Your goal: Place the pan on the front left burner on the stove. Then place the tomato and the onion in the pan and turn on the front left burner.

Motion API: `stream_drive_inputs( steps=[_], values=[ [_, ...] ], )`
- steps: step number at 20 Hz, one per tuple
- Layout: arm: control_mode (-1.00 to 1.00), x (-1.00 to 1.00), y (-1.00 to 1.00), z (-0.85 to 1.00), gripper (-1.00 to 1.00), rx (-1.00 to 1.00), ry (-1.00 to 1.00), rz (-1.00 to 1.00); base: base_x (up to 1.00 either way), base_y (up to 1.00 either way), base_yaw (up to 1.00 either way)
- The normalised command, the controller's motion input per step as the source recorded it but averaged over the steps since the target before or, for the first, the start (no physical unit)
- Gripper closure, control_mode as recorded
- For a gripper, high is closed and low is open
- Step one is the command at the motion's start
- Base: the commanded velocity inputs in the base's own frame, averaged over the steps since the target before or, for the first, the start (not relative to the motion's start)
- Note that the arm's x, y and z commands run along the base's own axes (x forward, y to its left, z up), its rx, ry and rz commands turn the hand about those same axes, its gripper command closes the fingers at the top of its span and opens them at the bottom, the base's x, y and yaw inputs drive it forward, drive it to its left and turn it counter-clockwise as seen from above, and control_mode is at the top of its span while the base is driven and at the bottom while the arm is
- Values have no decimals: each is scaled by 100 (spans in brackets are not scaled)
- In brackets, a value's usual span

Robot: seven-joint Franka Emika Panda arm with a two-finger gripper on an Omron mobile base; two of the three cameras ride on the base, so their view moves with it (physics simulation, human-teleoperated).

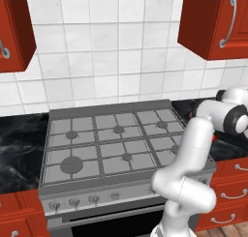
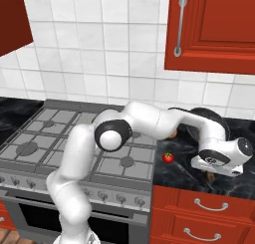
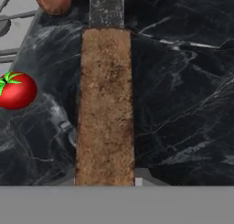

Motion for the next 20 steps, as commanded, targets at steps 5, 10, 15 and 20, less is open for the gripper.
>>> stream_drive_inputs(
  steps=[5, 10, 15, 20],
  values=[
    [-100, -33, 93, 12, 100, -10, -11, 0, 0, 0, 0],
    [-100, -21, 99, 18, 100, -29, 0, 0, 0, 0, 0],
    [-100, -18, 86, 30, 100, -29, 0, 0, 0, 0, 0],
    [-100, -2, 64, 56, 100, -24, 5, 2, 0, 0, 0]
  ],
)
